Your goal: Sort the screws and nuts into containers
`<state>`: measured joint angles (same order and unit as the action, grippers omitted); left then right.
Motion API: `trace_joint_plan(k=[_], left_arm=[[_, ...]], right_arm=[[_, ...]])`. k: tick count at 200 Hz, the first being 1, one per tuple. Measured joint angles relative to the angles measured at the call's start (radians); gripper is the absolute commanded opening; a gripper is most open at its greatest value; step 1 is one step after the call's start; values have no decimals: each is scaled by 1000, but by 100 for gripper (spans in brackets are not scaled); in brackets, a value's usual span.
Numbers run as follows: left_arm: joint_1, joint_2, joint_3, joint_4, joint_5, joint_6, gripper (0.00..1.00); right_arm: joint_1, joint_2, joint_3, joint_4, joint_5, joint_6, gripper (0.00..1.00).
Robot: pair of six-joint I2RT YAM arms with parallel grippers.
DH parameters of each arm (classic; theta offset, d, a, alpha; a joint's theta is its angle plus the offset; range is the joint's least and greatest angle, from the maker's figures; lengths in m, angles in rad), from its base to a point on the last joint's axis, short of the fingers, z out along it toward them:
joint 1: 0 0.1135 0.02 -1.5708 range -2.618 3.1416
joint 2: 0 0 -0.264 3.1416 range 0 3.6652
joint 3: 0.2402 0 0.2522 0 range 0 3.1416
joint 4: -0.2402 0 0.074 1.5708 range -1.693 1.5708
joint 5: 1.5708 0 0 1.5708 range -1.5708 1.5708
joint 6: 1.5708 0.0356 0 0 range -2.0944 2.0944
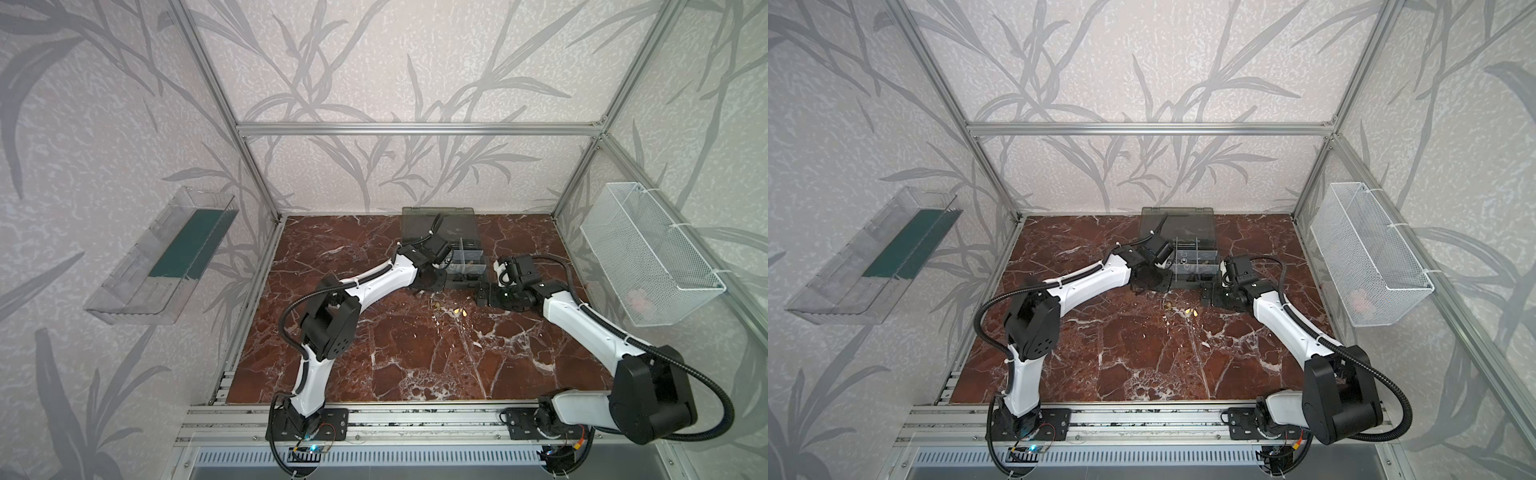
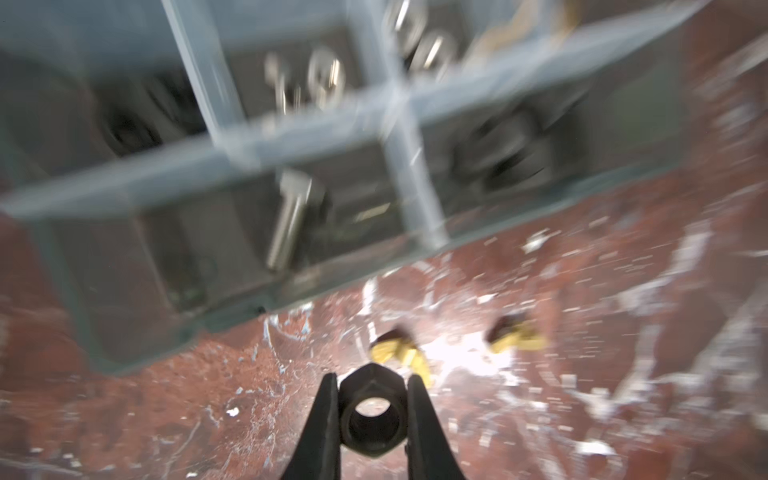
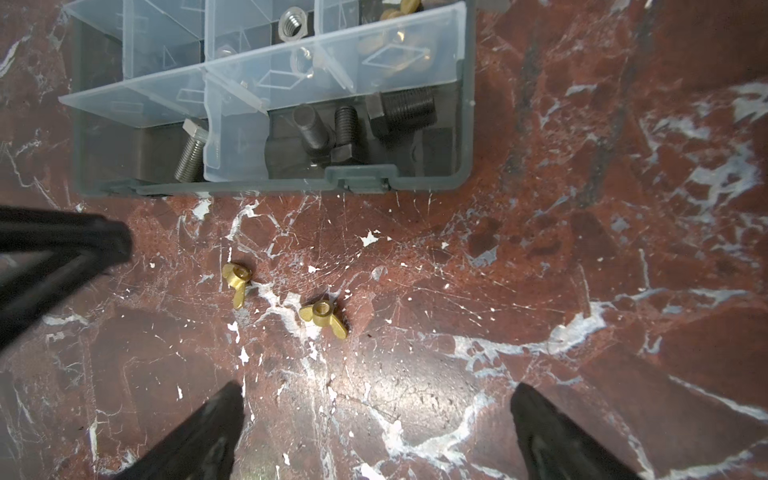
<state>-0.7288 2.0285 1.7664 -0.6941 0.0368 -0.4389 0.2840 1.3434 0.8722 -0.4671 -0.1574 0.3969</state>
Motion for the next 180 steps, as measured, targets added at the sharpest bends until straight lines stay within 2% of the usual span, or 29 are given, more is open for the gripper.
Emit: trace_joint_plan(k=[23, 45, 86, 116, 145, 160, 180], left_arm=[[53, 4, 166, -32, 6, 18, 4], [141, 48, 296, -43, 23, 34, 4], [274, 247, 449, -47, 45, 59, 4], [294, 415, 562, -70, 63, 65, 5], [285, 490, 623, -89, 83, 64, 6], [285, 500, 640, -90, 93, 64, 10], [283, 500, 642, -87, 100, 65, 26]], right_arm=[[24, 17, 0, 18, -1, 6, 99], [61, 38, 0, 29, 0, 17, 99], [125, 79, -3, 56, 8, 34, 99], [151, 120, -5, 68, 14, 44, 99], [158, 150, -7, 81, 18, 49, 99], [158, 161, -11, 86, 21, 49, 99], [159, 179, -11, 92, 30, 49, 99]])
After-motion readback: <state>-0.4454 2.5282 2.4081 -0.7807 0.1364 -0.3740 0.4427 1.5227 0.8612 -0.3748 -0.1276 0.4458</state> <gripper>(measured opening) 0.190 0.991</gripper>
